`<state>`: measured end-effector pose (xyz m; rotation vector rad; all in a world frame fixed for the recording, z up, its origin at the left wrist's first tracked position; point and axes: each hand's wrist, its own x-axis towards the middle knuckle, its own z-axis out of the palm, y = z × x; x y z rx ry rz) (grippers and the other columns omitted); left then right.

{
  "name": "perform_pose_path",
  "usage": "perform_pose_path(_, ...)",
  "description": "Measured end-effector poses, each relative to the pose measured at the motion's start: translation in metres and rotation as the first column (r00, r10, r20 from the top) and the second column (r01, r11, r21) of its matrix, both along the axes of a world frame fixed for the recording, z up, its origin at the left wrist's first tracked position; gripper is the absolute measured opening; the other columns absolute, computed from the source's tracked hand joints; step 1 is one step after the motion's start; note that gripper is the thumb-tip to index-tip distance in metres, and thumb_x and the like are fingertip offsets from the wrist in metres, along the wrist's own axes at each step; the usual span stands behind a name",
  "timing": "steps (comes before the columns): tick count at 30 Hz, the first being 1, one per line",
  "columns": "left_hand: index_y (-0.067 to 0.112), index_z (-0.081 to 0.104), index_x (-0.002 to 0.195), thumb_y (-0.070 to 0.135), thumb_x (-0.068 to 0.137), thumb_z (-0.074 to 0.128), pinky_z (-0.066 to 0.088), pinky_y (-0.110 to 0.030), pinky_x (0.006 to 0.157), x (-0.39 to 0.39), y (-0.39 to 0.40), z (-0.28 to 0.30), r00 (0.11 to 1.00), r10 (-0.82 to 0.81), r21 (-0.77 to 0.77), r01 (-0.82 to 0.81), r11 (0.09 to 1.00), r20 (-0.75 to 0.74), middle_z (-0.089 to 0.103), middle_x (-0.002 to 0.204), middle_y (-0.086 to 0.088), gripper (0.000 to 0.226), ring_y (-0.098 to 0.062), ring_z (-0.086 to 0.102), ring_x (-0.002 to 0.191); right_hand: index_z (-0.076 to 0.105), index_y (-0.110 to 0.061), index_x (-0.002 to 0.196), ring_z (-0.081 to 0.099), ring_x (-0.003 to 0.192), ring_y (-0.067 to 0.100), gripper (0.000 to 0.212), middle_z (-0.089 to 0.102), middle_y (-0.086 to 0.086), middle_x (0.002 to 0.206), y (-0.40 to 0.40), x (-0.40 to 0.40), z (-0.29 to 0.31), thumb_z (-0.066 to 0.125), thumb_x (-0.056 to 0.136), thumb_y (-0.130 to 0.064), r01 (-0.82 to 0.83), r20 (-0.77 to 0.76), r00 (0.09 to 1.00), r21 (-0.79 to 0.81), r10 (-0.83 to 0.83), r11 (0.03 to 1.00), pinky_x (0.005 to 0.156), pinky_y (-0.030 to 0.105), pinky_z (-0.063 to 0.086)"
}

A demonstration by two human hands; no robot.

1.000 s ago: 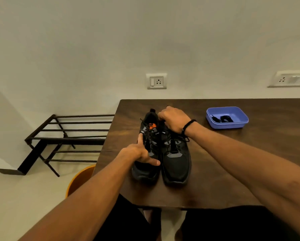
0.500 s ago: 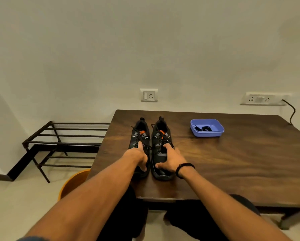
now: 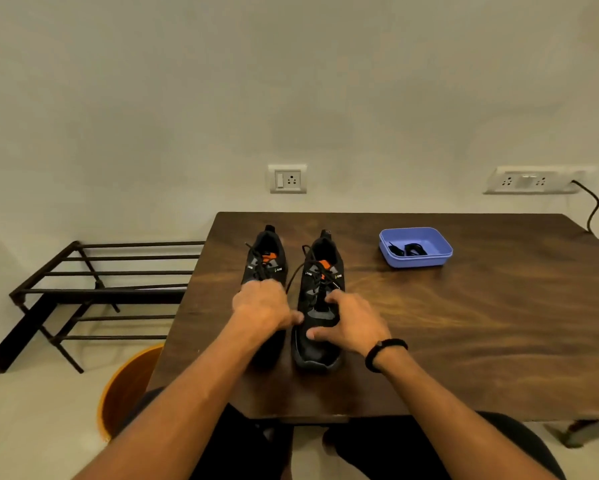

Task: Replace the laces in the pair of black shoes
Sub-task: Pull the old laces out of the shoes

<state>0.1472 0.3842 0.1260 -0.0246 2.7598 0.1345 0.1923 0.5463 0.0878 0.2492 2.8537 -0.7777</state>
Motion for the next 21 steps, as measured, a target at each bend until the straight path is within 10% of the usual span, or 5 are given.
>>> perform_pose_path(5, 0.019, 0.046, 0.146, 0.048, 0.096, 0.066, 0.05, -0.048, 0.101, -0.042, 0.017, 0.001, 0.97, -0.099, 0.271, 0.159, 0.949, -0.223, 0.058, 0.139, -0.013, 0.061, -0.035, 0.058, 0.126, 0.064, -0.026, 0.092, 0.065, 0.082, 0.012, 0.023, 0.067, -0.006, 0.084, 0.018, -0.043, 0.03, 0.084, 0.084, -0.035, 0.161, -0.262, 0.937, -0.263, -0.232, 0.951, 0.071, 0.03, 0.053)
perform_pose_path(11, 0.027, 0.039, 0.153, 0.048, 0.095, 0.067, 0.05, -0.051, 0.105, -0.064, 0.014, -0.032, 0.943, -0.245, 0.329, 0.31, 0.892, -0.225, 0.054, 0.142, -0.006, 0.068, -0.031, 0.054, 0.131, 0.066, -0.021, 0.126, 0.07, 0.094, 0.014, 0.034, 0.069, -0.004, 0.115, 0.07, -0.089, 0.023, 0.072, 0.093, -0.011, 0.095, -0.23, 0.958, -0.305, -0.171, 0.947, 0.09, 0.04, 0.06)
perform_pose_path(16, 0.018, 0.065, 0.109, 0.039, 0.103, 0.057, 0.054, -0.038, 0.079, -0.067, 0.013, -0.042, 0.94, -0.193, 0.429, 0.303, 0.851, -0.281, 0.069, 0.098, -0.004, 0.024, -0.026, 0.067, 0.095, 0.058, -0.027, 0.144, 0.066, 0.095, 0.005, 0.049, 0.054, -0.011, 0.143, 0.059, -0.083, 0.008, 0.065, 0.099, -0.011, -0.177, -0.035, 0.984, -0.199, 0.174, 0.964, 0.088, 0.025, 0.053)
perform_pose_path(21, 0.01, 0.074, 0.094, 0.032, 0.104, 0.053, 0.047, -0.031, 0.069, -0.053, 0.017, -0.027, 0.976, -0.187, 0.452, 0.219, 0.865, -0.115, 0.072, 0.09, -0.007, 0.033, -0.026, 0.068, 0.086, 0.06, -0.027, 0.139, 0.055, 0.127, 0.017, 0.035, 0.055, -0.001, 0.149, 0.048, -0.076, 0.022, 0.052, 0.106, -0.018, -0.209, -0.034, 0.978, -0.099, 0.207, 0.973, 0.098, 0.026, 0.04)
